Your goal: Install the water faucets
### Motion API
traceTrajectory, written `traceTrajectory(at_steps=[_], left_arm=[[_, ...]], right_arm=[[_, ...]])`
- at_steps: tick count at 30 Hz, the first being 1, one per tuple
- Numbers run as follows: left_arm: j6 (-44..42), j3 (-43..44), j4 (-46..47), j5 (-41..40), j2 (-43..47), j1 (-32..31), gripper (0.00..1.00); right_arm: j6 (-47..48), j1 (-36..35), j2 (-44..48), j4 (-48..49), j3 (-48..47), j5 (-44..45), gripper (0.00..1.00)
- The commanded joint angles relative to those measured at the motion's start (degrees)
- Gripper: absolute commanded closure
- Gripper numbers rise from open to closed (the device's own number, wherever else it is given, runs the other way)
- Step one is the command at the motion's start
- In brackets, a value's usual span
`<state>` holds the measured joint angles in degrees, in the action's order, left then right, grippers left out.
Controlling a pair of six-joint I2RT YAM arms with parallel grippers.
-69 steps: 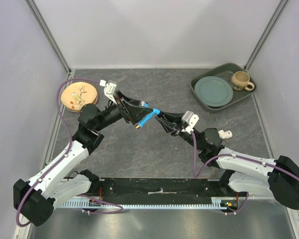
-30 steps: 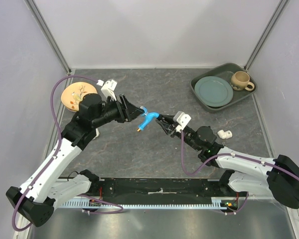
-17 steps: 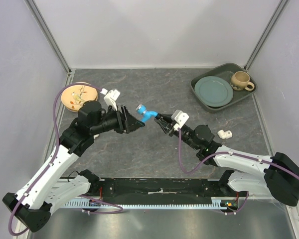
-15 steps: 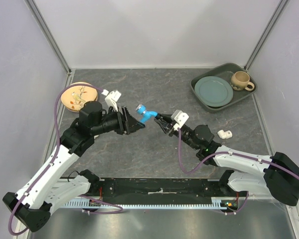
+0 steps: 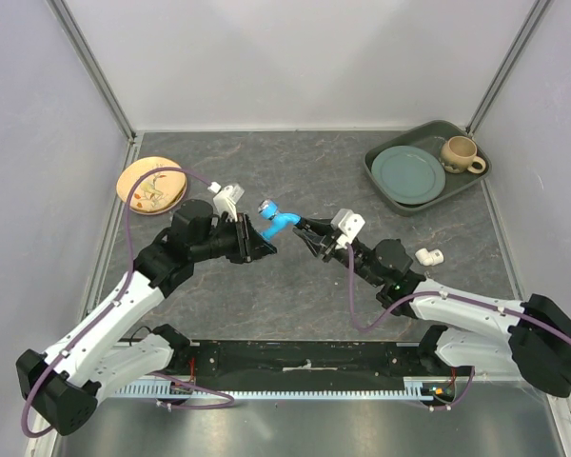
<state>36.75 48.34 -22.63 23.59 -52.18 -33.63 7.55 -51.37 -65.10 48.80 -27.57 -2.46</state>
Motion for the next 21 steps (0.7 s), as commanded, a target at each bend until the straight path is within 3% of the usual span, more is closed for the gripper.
traceTrajectory(at_steps=[1, 9, 21], left_arm=[[-3.00, -1.49, 5.49, -6.27, -0.55, -0.30, 0.74], [-3.53, -3.42, 14.27, -13.31, -2.92, -0.21, 0.78], [-4.23, -1.14, 31.84, -6.11, -7.23, -0.21, 0.77]], right_arm=[[-3.51, -0.13, 3.92, 5.26, -1.96, -3.69, 1.00], [-6.23, -0.13, 6.57, 1.66, -3.36, -13.17, 1.00], [-9.92, -0.22, 3.14, -0.80, -5.47, -25.75, 1.00]])
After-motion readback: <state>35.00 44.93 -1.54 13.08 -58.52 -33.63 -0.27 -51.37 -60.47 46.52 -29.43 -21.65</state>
